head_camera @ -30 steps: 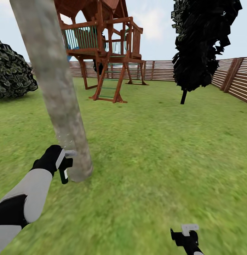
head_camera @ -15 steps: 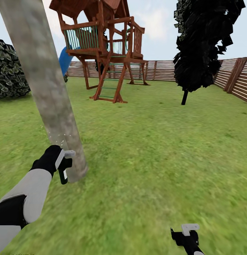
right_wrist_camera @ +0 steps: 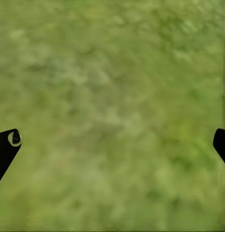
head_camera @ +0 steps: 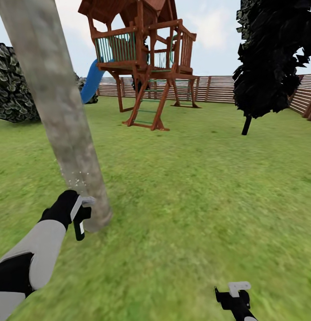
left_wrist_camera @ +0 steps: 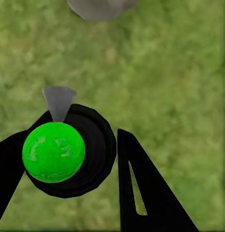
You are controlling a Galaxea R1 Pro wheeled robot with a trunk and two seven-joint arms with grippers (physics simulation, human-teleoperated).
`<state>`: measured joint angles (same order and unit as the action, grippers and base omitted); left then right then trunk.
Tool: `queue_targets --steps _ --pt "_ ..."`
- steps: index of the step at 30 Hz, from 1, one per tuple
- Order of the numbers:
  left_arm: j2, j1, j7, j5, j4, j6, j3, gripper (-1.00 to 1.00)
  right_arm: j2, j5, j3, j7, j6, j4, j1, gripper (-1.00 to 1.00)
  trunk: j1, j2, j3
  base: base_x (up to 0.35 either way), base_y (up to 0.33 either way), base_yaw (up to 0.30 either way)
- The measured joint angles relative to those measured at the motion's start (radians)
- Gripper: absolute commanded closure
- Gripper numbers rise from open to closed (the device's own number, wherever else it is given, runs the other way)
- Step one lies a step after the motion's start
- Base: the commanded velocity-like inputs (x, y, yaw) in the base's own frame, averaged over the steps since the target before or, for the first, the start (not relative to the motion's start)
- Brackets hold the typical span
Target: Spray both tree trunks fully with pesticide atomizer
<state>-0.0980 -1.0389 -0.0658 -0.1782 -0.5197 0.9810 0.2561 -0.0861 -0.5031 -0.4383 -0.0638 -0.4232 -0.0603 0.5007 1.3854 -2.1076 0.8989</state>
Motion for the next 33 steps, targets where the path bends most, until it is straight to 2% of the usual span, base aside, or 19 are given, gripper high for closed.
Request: queue_targets --steps 6,20,33 --pt "-0.009 0.001 0.0 -0.003 0.004 0.0 0.0 1.0 0.0 0.001 0.0 0.0 0.0 -0.001 0.0 -1.0 0.0 0.0 0.0 0.003 -0.276 0.029" --pt "0.0 0.001 0.007 0.002 -0.007 -0.001 0.006 1.0 0.001 0.001 -0.001 -0.002 0.0 -0.001 0.0 -1.0 0.0 0.0 0.0 0.196 -0.221 0.266" --pt "0.0 0.001 0.003 0.003 -0.007 0.0 0.005 1.0 0.002 0.001 0.0 -0.002 0.0 0.0 0.0 -1.0 0.0 0.0 0.0 0.041 -0.267 0.031"
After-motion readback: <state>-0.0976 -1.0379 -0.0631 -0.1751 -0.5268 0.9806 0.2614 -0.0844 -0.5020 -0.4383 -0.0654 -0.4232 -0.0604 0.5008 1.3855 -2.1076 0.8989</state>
